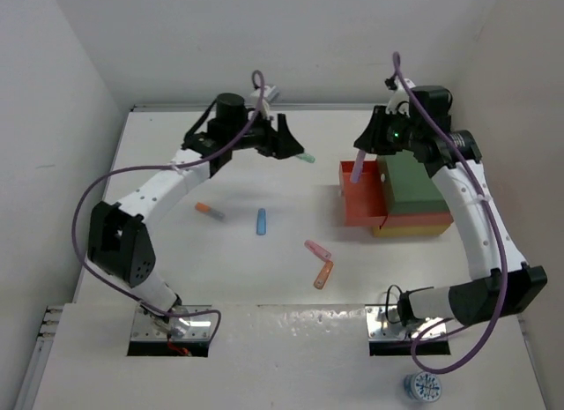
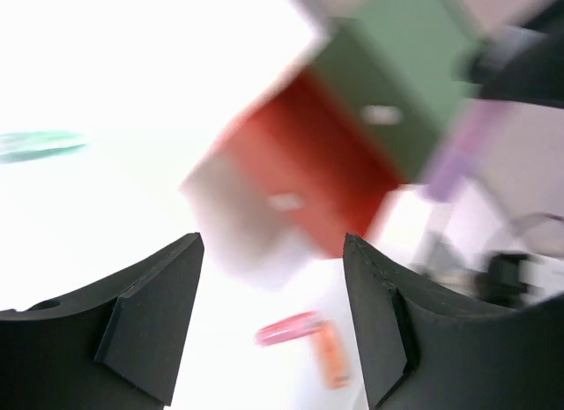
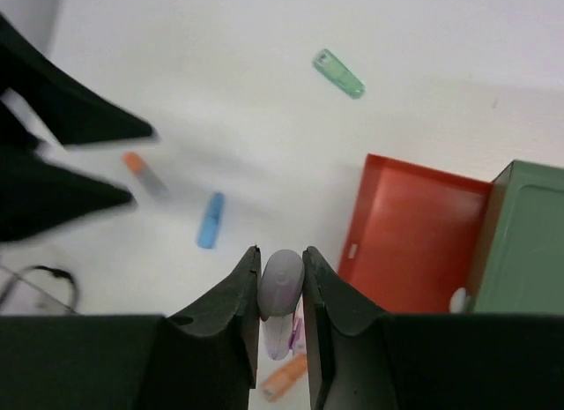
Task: Sort the stationery into containers
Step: Place the stationery in the drawer, then pick up the stationery from the center of the board.
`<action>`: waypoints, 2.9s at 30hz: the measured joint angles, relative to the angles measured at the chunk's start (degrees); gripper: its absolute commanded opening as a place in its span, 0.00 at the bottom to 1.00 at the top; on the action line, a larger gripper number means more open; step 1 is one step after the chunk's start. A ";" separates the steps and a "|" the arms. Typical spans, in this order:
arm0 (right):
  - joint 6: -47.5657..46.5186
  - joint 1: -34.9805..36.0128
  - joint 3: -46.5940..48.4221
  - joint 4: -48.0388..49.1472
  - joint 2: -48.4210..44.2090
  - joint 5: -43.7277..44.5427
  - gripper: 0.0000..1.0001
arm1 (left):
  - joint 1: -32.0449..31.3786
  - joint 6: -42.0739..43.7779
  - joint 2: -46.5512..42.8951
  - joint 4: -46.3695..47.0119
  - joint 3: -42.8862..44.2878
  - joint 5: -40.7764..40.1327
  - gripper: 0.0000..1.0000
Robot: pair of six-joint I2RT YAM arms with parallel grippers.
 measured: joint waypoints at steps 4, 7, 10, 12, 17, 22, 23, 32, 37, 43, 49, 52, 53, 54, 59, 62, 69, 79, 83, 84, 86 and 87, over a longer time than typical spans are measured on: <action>-7.10 4.96 4.76 -3.67 5.05 6.58 0.00 | 7.50 8.39 -4.96 -9.29 -0.76 -6.38 0.71; -10.93 7.26 5.09 -5.64 8.98 11.17 0.00 | 11.82 12.50 -8.63 -14.08 -2.10 -9.79 0.71; -13.16 8.70 5.09 -7.89 13.00 15.61 0.00 | 15.15 15.89 -9.92 -18.16 -2.73 -12.00 0.71; -13.94 9.29 5.11 -9.03 15.45 18.14 0.00 | 16.96 17.31 -9.92 -20.00 -3.65 -12.61 0.71; -14.36 9.79 6.32 -11.41 19.65 22.56 0.02 | 20.24 19.61 -9.92 -23.30 -7.80 -12.52 0.74; -14.03 9.77 7.26 -12.44 21.92 24.46 0.13 | 21.68 27.21 -9.25 -29.11 -8.59 -13.66 0.74; -13.86 9.77 7.30 -12.83 22.16 24.63 0.14 | 21.79 29.57 -8.72 -30.58 -8.35 -13.64 0.74; -12.35 9.73 7.39 -14.51 22.47 25.55 0.43 | 24.39 57.70 2.36 -43.89 -7.45 -12.11 0.75; -11.91 9.73 9.94 -15.39 22.47 24.41 0.46 | 26.67 71.65 4.72 -46.99 -6.12 -11.67 0.73; -11.85 11.06 15.65 -15.96 22.21 21.05 0.48 | 27.41 90.82 9.73 -53.05 0.42 -9.33 0.70; -12.50 12.63 17.90 -16.24 20.20 19.37 0.48 | 27.50 103.69 16.06 -57.44 1.64 -8.52 0.69; -12.87 12.68 17.94 -16.81 18.97 18.58 0.49 | 27.50 106.88 16.79 -56.72 -0.15 -8.98 0.68; -12.90 12.68 17.99 -16.98 18.71 18.23 0.49 | 27.50 107.58 16.79 -56.50 -0.90 -9.31 0.68; -12.92 12.68 18.01 -17.14 18.43 18.01 0.49 | 27.41 108.21 16.79 -55.98 -1.86 -9.68 0.67; -12.90 12.66 18.16 -17.38 18.01 16.98 0.49 | 26.36 110.57 15.89 -50.51 -8.28 -12.52 0.60; -12.90 12.66 18.16 -17.46 17.99 16.52 0.50 | 25.66 111.49 14.03 -46.34 -11.47 -14.01 0.52; -12.87 12.37 18.16 -17.46 17.35 15.93 0.50 | 25.18 109.87 11.37 -40.30 -15.52 -14.86 0.18; -10.51 10.01 14.12 -14.05 11.37 4.37 0.56 | 25.24 88.26 10.19 -40.37 -8.20 7.80 0.06; -6.49 10.91 10.45 -9.03 8.85 0.63 0.59 | 24.02 66.42 3.89 -29.46 -9.46 17.62 0.04; -5.38 11.45 9.81 -7.82 8.55 0.02 0.59 | 23.26 59.36 1.70 -24.79 -10.43 18.82 0.04; -2.93 12.92 9.18 -5.33 8.39 -0.44 0.60 | 21.05 46.34 -3.15 -15.28 -13.11 19.15 0.04; -1.44 13.70 9.05 -4.13 8.39 -0.44 0.59 | 19.54 40.28 -5.55 -11.17 -14.08 18.21 0.04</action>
